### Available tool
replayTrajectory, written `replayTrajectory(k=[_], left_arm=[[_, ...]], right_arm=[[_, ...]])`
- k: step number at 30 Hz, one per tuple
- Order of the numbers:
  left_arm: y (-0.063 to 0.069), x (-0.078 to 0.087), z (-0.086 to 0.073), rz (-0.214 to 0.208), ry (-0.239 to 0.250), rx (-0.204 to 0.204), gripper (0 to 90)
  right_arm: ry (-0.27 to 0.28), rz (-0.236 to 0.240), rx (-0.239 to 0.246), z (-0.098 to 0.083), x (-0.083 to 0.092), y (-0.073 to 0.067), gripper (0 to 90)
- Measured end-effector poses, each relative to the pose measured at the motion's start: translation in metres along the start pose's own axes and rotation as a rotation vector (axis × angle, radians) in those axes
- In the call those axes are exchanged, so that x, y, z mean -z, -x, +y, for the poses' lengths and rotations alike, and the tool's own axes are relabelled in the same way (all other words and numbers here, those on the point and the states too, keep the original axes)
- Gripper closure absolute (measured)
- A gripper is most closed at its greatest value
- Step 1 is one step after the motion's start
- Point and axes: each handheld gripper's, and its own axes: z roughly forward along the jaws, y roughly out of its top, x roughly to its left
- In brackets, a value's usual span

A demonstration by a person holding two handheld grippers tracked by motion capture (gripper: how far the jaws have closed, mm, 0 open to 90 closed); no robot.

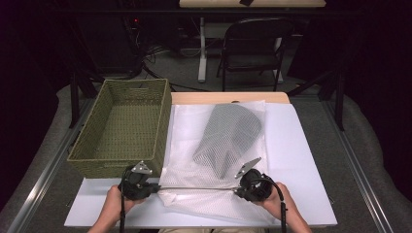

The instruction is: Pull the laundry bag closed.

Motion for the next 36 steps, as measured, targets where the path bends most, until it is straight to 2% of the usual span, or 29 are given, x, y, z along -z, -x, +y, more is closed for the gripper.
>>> replayTrajectory(k=[4, 8, 10, 15, 17, 20, 22, 23, 25, 36], left_arm=[[0.001, -0.002, 0.002, 0.028, -0.012, -0.014, 87.2], [0.003, -0.002, 0.001, 0.036, -0.007, -0.01, 87.2], [0.003, -0.001, 0.0, 0.053, -0.009, -0.008, 87.2], [0.002, -0.001, 0.0, 0.055, -0.016, -0.02, 87.2], [0.002, -0.002, 0.0, 0.051, -0.015, -0.015, 87.1], [-0.001, -0.003, -0.002, 0.019, -0.019, 0.0, 87.1], [-0.002, -0.002, -0.002, 0.014, -0.023, -0.004, 87.1], [-0.001, -0.001, -0.002, 0.016, -0.018, -0.001, 87.1], [-0.002, 0.0, -0.003, 0.012, -0.015, -0.008, 87.1], [-0.003, 0.0, -0.003, 0.01, -0.022, -0.009, 87.2]], right_arm=[[-0.02, -0.009, 0.007, -0.003, -0.001, 0.002, 86.1], [-0.039, 0.006, -0.006, -0.009, -0.003, 0.008, 86.1], [-0.058, -0.015, -0.02, -0.012, -0.003, 0.011, 86.1], [-0.061, -0.026, -0.036, -0.019, 0.002, 0.018, 86.1], [-0.062, -0.03, -0.039, -0.022, 0.004, 0.02, 86.0], [-0.056, -0.023, -0.06, -0.024, 0.006, 0.025, 86.0], [-0.051, -0.014, -0.077, -0.025, 0.004, 0.028, 86.0], [-0.058, -0.015, -0.069, -0.025, 0.004, 0.029, 86.1], [-0.067, -0.029, -0.062, -0.025, 0.005, 0.028, 86.0], [-0.065, -0.076, -0.116, -0.039, 0.017, 0.032, 86.0]])
